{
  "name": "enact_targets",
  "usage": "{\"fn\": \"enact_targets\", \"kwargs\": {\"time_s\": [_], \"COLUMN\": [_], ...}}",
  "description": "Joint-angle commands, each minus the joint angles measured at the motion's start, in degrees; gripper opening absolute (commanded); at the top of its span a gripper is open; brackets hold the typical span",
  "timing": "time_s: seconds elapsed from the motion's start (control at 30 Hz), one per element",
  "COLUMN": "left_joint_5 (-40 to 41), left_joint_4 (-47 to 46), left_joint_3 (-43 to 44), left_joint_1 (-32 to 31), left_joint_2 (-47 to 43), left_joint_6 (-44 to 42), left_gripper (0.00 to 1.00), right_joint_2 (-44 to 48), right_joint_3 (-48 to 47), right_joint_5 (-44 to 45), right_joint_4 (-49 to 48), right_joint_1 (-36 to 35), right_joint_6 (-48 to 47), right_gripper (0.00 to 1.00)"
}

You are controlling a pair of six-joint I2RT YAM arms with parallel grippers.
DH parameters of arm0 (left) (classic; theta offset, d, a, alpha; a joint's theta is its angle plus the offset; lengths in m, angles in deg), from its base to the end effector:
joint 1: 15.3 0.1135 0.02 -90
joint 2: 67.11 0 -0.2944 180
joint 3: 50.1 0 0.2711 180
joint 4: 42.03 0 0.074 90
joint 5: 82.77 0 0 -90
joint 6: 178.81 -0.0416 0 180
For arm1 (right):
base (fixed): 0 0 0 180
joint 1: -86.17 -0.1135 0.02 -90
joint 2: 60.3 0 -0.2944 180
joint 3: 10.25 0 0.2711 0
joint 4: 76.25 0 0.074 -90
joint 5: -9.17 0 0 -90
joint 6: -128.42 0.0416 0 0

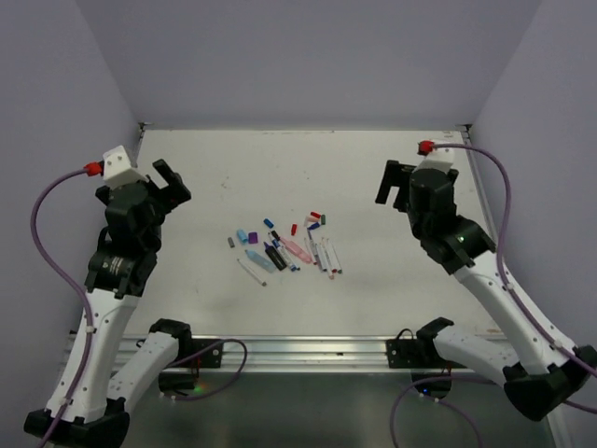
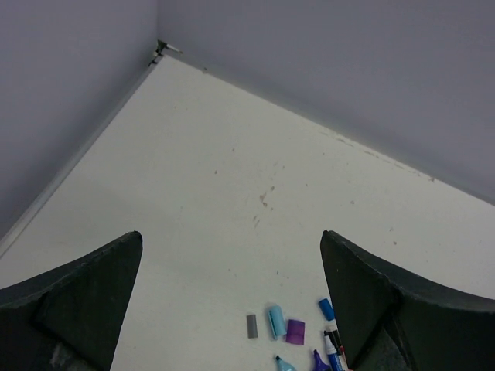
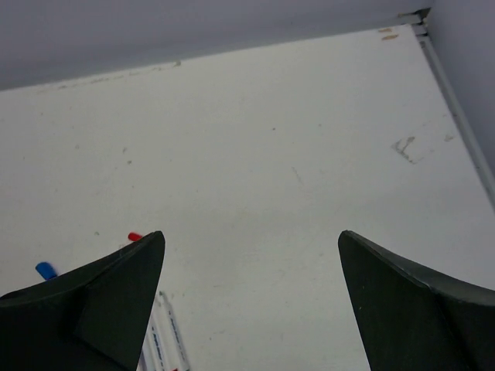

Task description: Open the pen caps

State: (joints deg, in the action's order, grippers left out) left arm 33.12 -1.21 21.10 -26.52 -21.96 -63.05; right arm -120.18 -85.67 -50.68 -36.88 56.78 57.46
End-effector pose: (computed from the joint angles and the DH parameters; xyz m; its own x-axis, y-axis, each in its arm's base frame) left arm 0.1641 -0.0140 0.4129 -0.1213 -0.3745 -0.9192 -0.3240 0.8903 -0.3200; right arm 0.2142 0.0967 0.3963 -0.3406 0.1319 -0.9309 0.0921 0.9900 0.1066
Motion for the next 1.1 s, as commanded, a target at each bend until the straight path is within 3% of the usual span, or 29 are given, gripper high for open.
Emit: {"fn": "enact_targets", "kwargs": {"time_s": [0.0, 0.23, 0.47, 1.07], "left_joint_5": [4.87, 5.22, 6.54, 5.93], "left_joint_4": [0.36, 0.09, -1.4, -2.72], "left_joint_3": [3.46, 5.57, 5.75, 3.38], "left_joint_1": [0.5, 0.5, 0.5, 0.41], "left_joint_2": [-3.73, -10.07, -14.73, -15.79], "left_joint_6": [-4.66, -7.12, -8.44, -7.92], "left_gripper": [1.0, 1.0, 1.0, 1.0], "right_joint_2": [7.48, 25.22, 34.9, 39.84], "right_joint_3": [0.49, 2.69, 6.64, 11.57], "right_joint_5": [11.93, 15.46, 16.08, 9.14], "right_joint_4": [5.22, 3.74, -0.83, -4.97], "right_joint_1": [-0.32, -0.32, -0.32, -0.32], "right_joint_6": [-2.52, -7.53, -13.67, -16.94], "right_gripper": [0.99, 0.98, 0.99, 0.99]}}
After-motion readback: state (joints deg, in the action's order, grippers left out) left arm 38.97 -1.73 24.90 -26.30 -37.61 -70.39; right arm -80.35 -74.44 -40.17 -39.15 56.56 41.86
